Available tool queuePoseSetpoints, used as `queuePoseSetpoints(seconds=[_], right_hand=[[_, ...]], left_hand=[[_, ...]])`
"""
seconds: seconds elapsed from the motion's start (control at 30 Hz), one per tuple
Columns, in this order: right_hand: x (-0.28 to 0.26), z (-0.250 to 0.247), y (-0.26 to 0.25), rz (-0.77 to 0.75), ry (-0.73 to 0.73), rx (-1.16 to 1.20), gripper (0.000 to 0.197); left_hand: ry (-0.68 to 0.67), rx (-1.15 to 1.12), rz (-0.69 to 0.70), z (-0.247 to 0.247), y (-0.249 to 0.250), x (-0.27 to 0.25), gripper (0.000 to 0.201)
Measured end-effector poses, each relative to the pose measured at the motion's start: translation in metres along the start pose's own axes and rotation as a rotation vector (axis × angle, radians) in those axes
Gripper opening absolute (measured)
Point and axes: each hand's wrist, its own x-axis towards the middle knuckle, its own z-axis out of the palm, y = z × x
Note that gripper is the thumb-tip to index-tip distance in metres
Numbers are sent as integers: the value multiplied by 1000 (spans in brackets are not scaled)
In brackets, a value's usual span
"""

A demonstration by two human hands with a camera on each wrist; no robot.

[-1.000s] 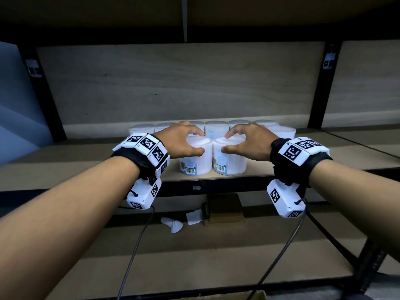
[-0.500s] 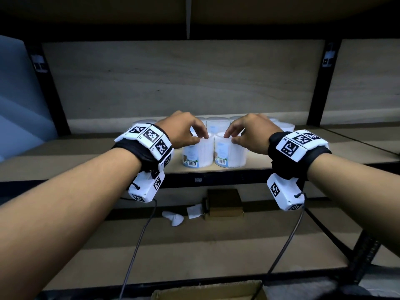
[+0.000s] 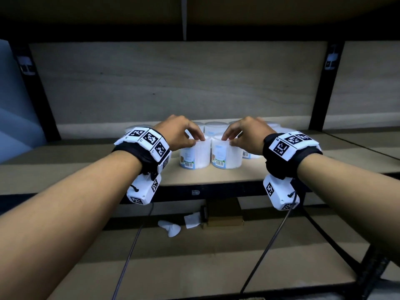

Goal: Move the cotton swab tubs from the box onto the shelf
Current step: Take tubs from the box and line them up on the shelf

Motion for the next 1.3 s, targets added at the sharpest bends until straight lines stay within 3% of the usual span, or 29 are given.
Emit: queuePoseSetpoints(seconds=[0.73,1.3], right_hand=[[46,21,23,-4,38,11,22],[2,2,16,30,18,54,28]], left_hand=[[15,-44,-46,16,-35,45,29],[-64,47,-12,7,-16,-1,38]])
